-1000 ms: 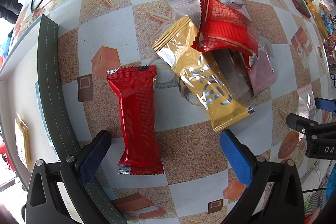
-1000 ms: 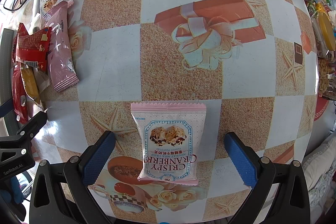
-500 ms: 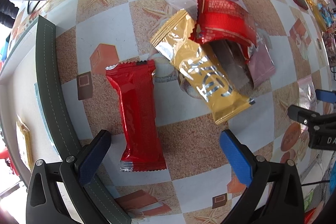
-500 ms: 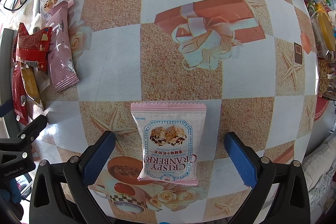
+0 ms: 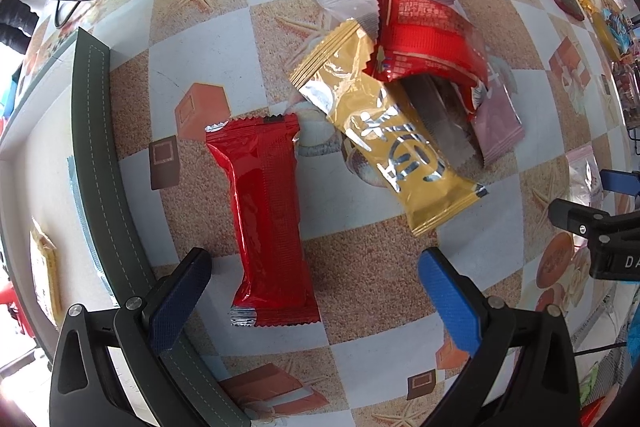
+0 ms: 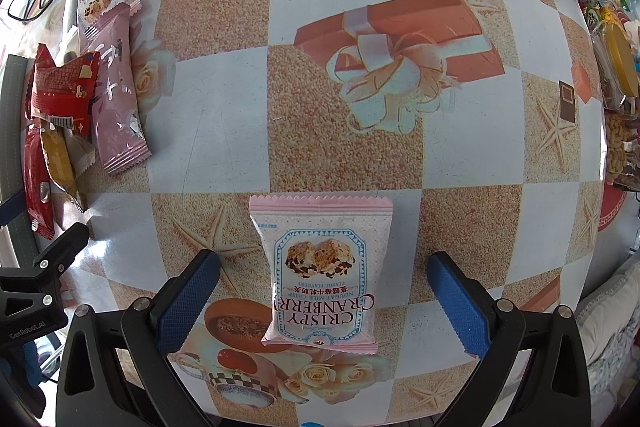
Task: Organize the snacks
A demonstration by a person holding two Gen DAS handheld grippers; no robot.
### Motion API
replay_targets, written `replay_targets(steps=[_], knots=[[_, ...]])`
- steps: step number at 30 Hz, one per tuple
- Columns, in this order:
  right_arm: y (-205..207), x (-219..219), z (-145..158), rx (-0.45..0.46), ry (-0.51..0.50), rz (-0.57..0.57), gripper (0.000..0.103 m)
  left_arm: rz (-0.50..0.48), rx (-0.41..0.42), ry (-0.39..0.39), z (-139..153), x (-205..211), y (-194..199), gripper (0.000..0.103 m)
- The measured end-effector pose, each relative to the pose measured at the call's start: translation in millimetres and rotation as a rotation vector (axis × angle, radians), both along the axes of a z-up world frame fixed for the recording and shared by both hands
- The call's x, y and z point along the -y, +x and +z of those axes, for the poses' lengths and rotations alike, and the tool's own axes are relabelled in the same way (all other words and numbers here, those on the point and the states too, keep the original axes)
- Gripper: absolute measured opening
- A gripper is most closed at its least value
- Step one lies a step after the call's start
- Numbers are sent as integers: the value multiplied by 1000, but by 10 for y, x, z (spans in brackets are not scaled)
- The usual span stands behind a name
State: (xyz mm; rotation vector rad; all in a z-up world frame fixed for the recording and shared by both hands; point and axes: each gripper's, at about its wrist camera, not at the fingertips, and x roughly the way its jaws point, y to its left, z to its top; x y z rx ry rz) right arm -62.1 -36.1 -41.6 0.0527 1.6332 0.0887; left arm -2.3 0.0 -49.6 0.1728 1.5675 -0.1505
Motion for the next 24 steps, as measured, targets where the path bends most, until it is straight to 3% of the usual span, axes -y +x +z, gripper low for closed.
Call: replay_targets(steps=[4, 7, 8, 10, 11, 12, 14, 17, 24], knots=[[30, -6, -17, -35, -1, -2, 103, -3, -57, 14, -27, 30, 15, 102], [18, -6, -12, -47, -1, -11, 98, -37, -52, 13, 31, 87, 8, 89], [6, -17, 19, -36, -1, -5, 94, -51, -47, 10, 63, 109, 3, 80], [-8, -43, 76, -20, -1, 8, 76, -71, -40, -5, 121, 144, 5, 60], [-10, -57, 108, -11, -1, 15, 70, -77, -39, -11, 137, 153, 11, 45], [-8, -62, 132, -4, -3, 18, 57, -80, -40, -19, 151, 156, 23, 32], [11, -49, 178, 6, 9, 12, 43, -66, -53, -42, 163, 134, 53, 18], [24, 1, 199, 1, 51, -21, 42, -26, -55, -92, 226, 43, 97, 14], [53, 123, 383, 24, 147, -61, 42, -19, 21, -188, 582, -162, 156, 13]])
